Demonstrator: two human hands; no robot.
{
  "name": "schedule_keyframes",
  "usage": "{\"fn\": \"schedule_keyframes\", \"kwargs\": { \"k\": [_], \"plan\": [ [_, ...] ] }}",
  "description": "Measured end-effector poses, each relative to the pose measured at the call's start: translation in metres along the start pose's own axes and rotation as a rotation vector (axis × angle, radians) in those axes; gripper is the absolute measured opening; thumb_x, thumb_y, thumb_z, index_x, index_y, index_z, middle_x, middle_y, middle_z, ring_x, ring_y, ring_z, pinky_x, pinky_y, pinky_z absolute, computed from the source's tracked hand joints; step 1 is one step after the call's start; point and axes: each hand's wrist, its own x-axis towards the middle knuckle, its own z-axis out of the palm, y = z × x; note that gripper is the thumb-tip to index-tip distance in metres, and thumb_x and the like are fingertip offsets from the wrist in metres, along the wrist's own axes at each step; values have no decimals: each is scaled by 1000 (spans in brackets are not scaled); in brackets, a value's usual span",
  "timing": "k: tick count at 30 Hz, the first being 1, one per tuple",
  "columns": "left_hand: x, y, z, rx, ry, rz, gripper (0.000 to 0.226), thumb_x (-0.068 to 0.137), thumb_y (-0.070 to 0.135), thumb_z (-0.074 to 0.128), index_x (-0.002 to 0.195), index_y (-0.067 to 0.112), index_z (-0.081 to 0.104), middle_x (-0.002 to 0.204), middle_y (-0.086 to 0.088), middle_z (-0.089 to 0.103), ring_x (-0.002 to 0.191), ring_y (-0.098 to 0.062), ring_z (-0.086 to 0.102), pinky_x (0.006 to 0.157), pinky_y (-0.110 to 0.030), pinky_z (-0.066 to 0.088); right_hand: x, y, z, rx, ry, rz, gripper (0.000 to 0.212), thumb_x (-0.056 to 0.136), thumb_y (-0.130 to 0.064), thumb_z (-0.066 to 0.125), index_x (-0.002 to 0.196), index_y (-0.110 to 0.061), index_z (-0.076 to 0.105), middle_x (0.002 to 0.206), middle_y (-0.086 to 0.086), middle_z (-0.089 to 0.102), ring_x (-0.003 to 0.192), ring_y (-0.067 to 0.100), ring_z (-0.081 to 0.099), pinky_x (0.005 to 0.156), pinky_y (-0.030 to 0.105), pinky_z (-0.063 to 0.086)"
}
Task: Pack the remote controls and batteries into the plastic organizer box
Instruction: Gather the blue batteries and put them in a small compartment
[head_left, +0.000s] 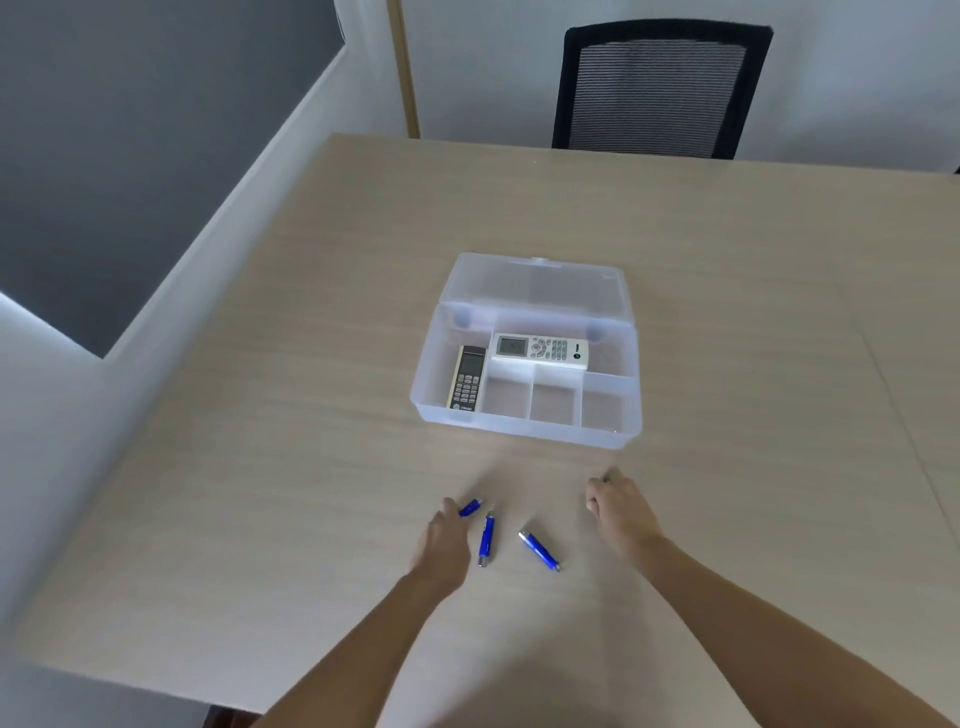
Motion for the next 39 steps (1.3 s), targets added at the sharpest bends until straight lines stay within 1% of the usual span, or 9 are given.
{"fn": "schedule_keyframes", "kwargs": {
  "k": [5,10,14,17,19,22,27,32,39],
  "plan": [
    [-3,7,30,294,-50,-2,56,92,53,46,126,10,40,126,-6,51,117,-25,49,91,-36,42,-28,-18,14,147,-90,-46,19,76,5,45,82,-10,55,89,7,47,72,23,45,64,27,36],
    [-1,-6,36,557,55,117,31,97,28,47,123,11,43,126,-6,52,113,-23,51,86,-34,43,-33,-45,25,295,-117,-33,26,80,-3,50,106,-4,50,93,11,57,83,28,53,70,30,38],
    [2,-14,23,443,104,134,34,102,34,31,124,13,45,119,-5,57,110,-24,56,86,-37,45,-28,-64,29,136,-222,-60,25,87,-17,53,106,-1,57,106,13,53,97,28,51,73,24,28],
    [12,-5,1,292,276,188,24,98,32,46,103,10,54,96,-7,65,89,-27,64,72,-39,50,-25,-71,26,56,-304,-82,23,91,-15,51,109,-2,58,118,18,53,109,32,53,81,32,39],
    [23,7,-17,182,371,238,20,98,28,49,94,9,54,90,-8,63,85,-30,60,71,-41,49,-21,-73,12,32,-348,-101,14,90,-14,51,82,-7,60,98,19,60,103,33,58,76,31,42],
    [45,31,-46,32,415,286,20,100,25,41,102,9,54,105,-7,59,98,-29,52,82,-38,42,-2,-66,-32,240,-154,-61,39,87,-22,46,49,-21,34,63,14,63,70,28,60,57,24,34],
    [82,50,-63,-45,370,206,27,101,27,38,111,8,53,113,-7,60,112,-29,45,93,-40,39,71,-30,-120,428,290,135,30,88,-17,54,60,-8,48,57,10,58,59,33,55,51,32,44],
    [92,51,-64,-141,347,154,27,101,26,38,104,5,54,105,-11,59,105,-32,44,96,-43,37,120,-23,-102,170,-44,286,36,80,-6,53,52,-12,32,49,3,40,49,22,44,38,25,26],
    [91,60,-60,-174,421,193,21,99,19,42,105,4,56,106,-10,54,98,-29,43,94,-40,37,134,-18,-105,220,-278,288,28,79,-12,67,63,-14,44,54,4,58,46,24,59,41,24,49]
  ]
}}
